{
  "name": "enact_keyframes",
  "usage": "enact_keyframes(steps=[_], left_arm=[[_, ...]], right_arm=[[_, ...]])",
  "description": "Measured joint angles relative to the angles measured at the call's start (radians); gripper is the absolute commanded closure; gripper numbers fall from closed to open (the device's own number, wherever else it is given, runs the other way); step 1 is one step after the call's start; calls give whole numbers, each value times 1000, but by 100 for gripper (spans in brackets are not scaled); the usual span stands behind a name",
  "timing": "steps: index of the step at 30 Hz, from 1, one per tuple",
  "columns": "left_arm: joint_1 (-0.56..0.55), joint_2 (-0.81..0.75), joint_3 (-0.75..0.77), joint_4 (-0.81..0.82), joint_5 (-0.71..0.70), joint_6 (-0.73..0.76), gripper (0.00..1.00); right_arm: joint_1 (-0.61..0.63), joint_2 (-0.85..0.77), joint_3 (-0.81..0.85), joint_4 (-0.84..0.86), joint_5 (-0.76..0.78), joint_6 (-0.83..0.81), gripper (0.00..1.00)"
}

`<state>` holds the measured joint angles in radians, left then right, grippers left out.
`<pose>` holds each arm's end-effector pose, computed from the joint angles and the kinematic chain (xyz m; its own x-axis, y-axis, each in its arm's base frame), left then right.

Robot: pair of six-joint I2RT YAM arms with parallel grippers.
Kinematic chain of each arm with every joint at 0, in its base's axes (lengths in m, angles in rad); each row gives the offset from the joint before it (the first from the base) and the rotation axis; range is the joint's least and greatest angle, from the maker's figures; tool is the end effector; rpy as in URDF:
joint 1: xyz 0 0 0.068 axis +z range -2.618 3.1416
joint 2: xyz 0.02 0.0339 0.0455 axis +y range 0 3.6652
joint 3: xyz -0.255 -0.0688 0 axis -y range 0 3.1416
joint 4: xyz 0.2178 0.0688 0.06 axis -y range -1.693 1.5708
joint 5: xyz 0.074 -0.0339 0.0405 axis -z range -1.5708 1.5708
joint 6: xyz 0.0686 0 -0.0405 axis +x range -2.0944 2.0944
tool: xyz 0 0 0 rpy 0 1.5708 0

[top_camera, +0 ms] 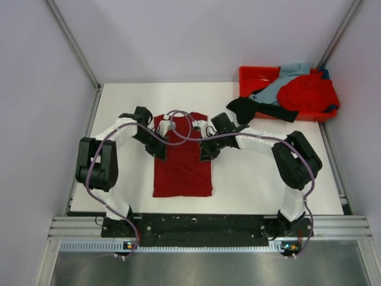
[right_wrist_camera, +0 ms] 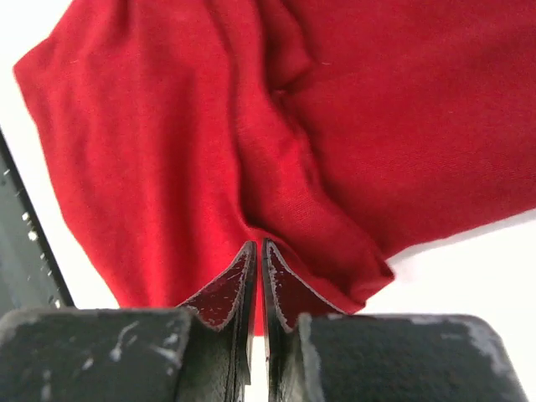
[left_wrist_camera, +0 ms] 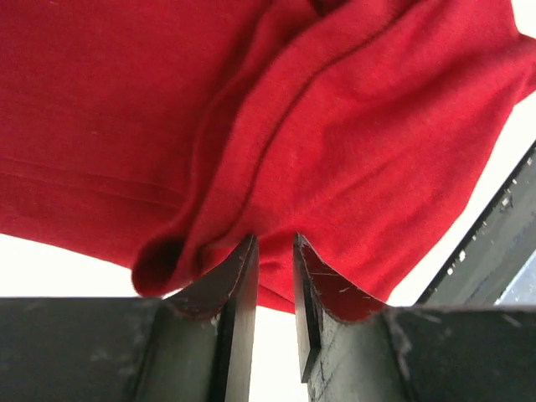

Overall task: Fold and stack the t-shirts
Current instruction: Fold the folded rectangular tshirt in 1/3 of the way, then grab one side of the 2/3 rectangular tshirt with both arms

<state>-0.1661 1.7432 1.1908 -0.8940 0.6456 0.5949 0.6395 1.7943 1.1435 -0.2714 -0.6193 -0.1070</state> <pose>0.2857 -0.0897 0.1737 -0.6952 0.5704 -0.4373 0.7188 0.5502 -0.4249 0.2688 0.2495 0.1745 -0.5539 -0.5203 -0.6500 -0.8312 0.3908 0.3954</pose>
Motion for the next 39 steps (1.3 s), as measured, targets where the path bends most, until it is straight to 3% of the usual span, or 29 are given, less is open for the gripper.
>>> enact_keyframes(steps=[5,11,13,17,20,23,28,34,39], left_arm=[[3,64,30,87,-66,-95,71],[22,190,119,153,-159,-223,63],[28,192,136,152,-173,-246,58],[31,172,145,154,-187,-246,46],[33,69,106,157,-171,-200,38],[34,-136,18,151,-117,-92,35],[14,-388,-120,50,-25,138,33],[-65,-423,-334,-61,-13,315,32],[-208,-501,-463,-44,-78,327,31]], right_arm=[[-4,135,92,-6,87,57,96],[-35,176,170,15,187,149,93],[-50,178,174,20,211,164,87],[-67,152,146,27,259,151,64],[-57,28,38,36,296,74,58],[0,-159,-82,51,334,-72,55],[256,-410,-278,92,351,-343,52],[430,-427,-426,86,378,-468,51],[511,-360,-459,102,420,-504,51]])
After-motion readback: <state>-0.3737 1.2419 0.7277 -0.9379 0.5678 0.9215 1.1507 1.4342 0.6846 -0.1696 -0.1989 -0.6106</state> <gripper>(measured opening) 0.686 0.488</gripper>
